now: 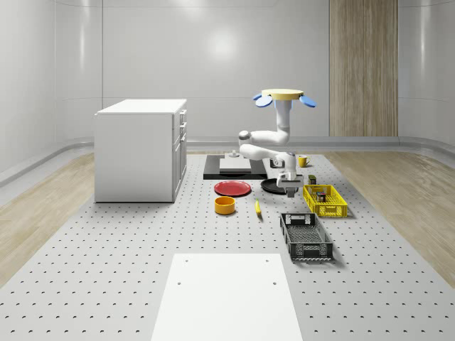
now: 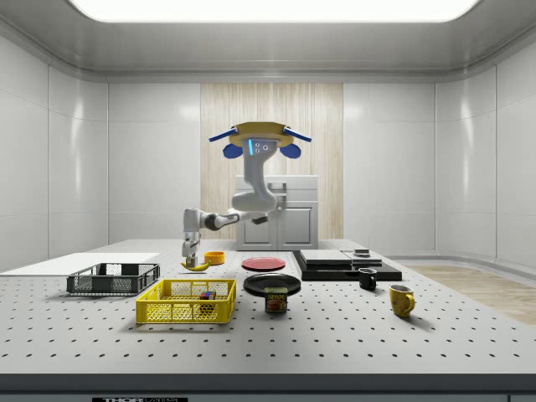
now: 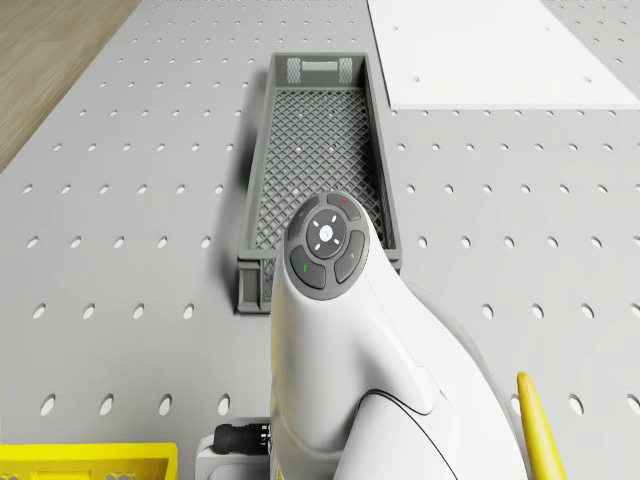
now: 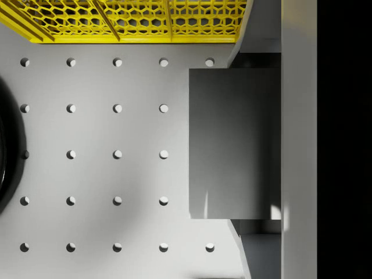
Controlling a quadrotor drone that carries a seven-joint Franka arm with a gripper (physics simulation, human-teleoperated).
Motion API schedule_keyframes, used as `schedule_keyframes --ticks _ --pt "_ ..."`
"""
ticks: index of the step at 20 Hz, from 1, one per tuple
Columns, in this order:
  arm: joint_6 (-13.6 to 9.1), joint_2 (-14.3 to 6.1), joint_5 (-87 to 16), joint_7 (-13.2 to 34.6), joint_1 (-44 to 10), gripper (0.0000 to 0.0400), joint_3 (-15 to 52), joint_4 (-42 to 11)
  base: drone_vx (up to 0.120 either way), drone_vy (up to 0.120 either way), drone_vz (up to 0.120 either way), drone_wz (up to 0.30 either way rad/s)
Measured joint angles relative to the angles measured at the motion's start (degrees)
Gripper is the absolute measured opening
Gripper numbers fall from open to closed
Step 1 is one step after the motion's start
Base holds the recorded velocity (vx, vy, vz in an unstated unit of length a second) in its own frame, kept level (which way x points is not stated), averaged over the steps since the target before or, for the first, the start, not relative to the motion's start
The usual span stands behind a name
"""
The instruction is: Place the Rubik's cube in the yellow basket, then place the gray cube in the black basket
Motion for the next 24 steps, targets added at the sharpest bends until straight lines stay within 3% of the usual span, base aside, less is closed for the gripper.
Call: schedule_keyframes --ticks 3,8,12,24 --pt "0.07 -0.08 0.04 0.02 -0.03 0.025 0.01 0.0 0.12 0.0 0.067 0.0" --pt "0.19 -0.21 0.11 0.06 -0.08 0.025 0.02 0.01 0.12 0.104 0.0 0.0" --pt "0.28 -0.31 0.15 0.09 -0.12 0.025 0.03 0.02 0.12 -0.06 0.0 0.0" --pt "0.52 -0.57 0.27 0.16 -0.22 0.025 0.04 0.03 0.12 0.0 0.0 0.0"
